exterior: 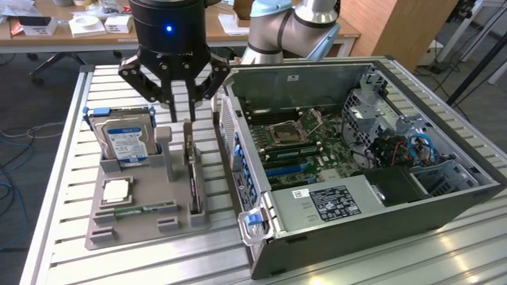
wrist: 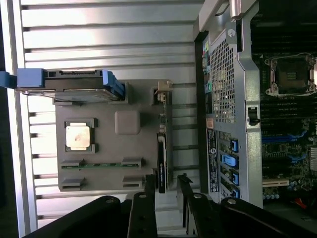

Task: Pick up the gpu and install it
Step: 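Pick up the gpu and move the gpu toward the slot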

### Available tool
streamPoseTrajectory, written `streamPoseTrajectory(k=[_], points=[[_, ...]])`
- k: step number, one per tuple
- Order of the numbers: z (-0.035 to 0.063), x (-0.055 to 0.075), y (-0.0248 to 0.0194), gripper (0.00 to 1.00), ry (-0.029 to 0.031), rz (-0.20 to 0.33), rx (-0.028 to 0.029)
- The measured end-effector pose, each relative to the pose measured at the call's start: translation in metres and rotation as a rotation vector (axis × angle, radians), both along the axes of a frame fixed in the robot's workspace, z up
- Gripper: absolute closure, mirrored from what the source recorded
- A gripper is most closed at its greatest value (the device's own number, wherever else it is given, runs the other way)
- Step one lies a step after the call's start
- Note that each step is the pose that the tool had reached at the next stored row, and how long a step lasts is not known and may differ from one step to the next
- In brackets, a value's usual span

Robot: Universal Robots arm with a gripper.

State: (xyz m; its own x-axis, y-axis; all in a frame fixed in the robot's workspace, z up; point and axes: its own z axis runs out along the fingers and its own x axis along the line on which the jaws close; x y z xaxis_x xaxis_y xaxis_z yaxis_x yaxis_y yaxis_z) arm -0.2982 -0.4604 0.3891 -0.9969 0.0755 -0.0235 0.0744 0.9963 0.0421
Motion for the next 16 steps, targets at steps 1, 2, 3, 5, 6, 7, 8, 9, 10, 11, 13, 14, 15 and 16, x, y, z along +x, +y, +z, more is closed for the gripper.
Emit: streamPoseTrajectory(k=[1, 2, 3, 5, 6, 7, 8, 9, 10, 11, 13, 14, 15, 16], points=[[0.0, 0.0, 0.0, 0.65, 0.0, 0.0, 0.0], [0.0, 0.0, 0.0, 0.65, 0.0, 0.0, 0.0], [0.0, 0.0, 0.0, 0.65, 0.0, 0.0, 0.0], [0.0, 0.0, 0.0, 0.59, 0.0, 0.0, -0.0001], [0.0, 0.0, 0.0, 0.59, 0.0, 0.0, 0.0], [-0.0002, 0.0, 0.0, 0.59, 0.0, 0.0, -0.0001], [-0.0012, 0.0, 0.0, 0.59, 0.0, 0.0, 0.0], [-0.003, 0.0, 0.0, 0.59, 0.0, 0.0, 0.0], [-0.0047, 0.0, 0.0, 0.59, 0.0, 0.0, 0.0], [-0.0065, 0.0, 0.0, 0.59, 0.0, 0.0, 0.0], [-0.0102, 0.0, 0.0, 0.59, -0.0001, 0.0, 0.0001], [-0.0119, 0.0, 0.0, 0.59, 0.0, 0.0, 0.0], [-0.0137, 0.0, 0.0, 0.59, 0.0, 0.0, 0.0], [-0.0155, 0.0, 0.0, 0.59, 0.0, 0.0, 0.0]])
